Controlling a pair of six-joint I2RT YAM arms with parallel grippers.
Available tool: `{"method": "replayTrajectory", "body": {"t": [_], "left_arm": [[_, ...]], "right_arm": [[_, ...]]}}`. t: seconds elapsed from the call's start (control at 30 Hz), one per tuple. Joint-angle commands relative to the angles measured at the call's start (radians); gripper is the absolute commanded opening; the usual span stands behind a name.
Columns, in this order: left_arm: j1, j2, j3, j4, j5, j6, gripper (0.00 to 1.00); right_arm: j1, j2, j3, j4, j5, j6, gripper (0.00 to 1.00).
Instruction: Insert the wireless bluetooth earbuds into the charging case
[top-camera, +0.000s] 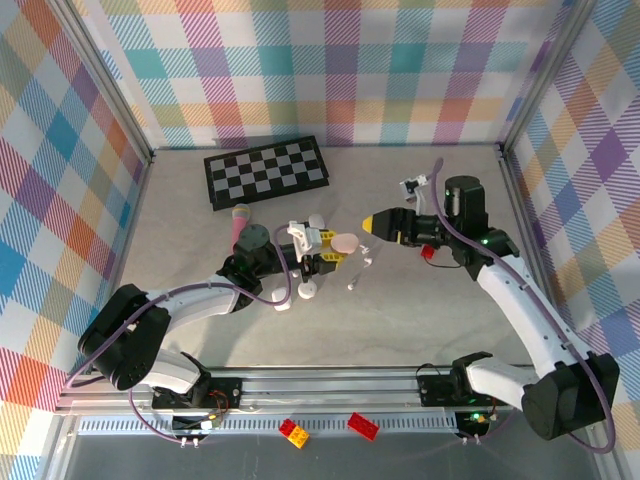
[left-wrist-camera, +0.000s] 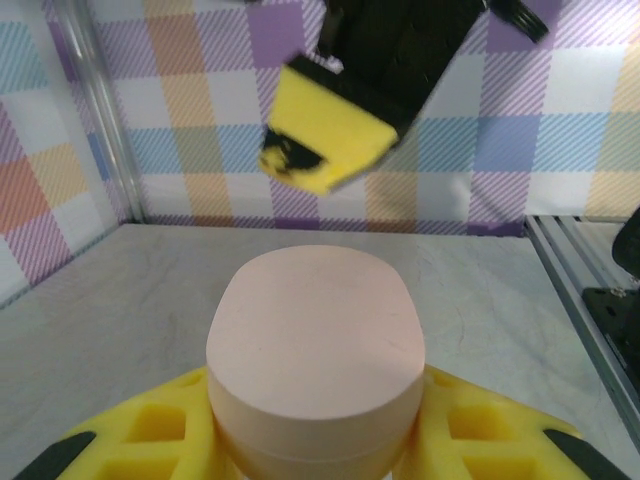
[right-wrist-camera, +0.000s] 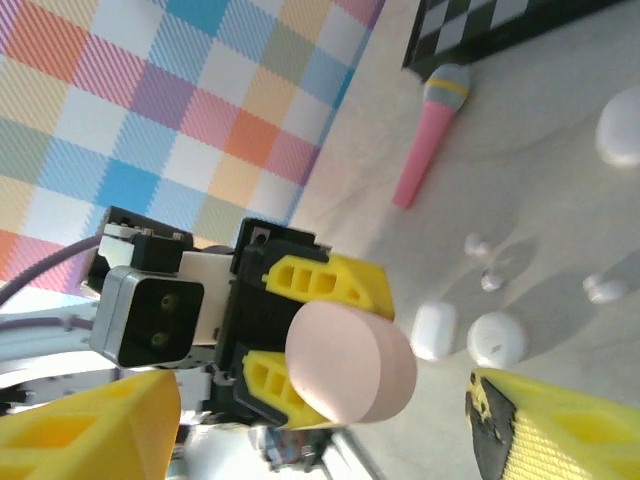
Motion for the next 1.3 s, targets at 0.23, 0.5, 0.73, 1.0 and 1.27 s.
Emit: {"method": "replayTrajectory", "body": {"t": [0.23, 0.5, 0.73, 1.0, 1.27], "left_arm": [[-0.008, 0.007, 0.049, 0.151, -0.029, -0.057, 0.30], [-0.008, -0.002, 0.051, 0.141, -0.024, -0.058, 0.30], [-0.008, -0.006, 0.037, 0.130, -0.028, -0.050, 0.32], [-0.008, -0.049, -0.006, 0.075, -0.068, -0.038, 0.81], [-0.008, -0.174, -0.097, -0.122, -0.148, -0.046, 1.00]], "right_arm": [[0.046, 0.076, -0.062, 0.285, -0.219, 0.269, 0.74], [0.084, 0.141, -0.068, 0.456, -0.204, 0.367, 0.67], [0.082, 0.158, -0.067, 0.425, -0.165, 0.375, 0.30], [0.025, 0.112, -0.113, 0.306, 0.027, 0.302, 0.22], [-0.126, 0.161, -0.211, 0.207, 0.292, 0.207, 0.19]]}}
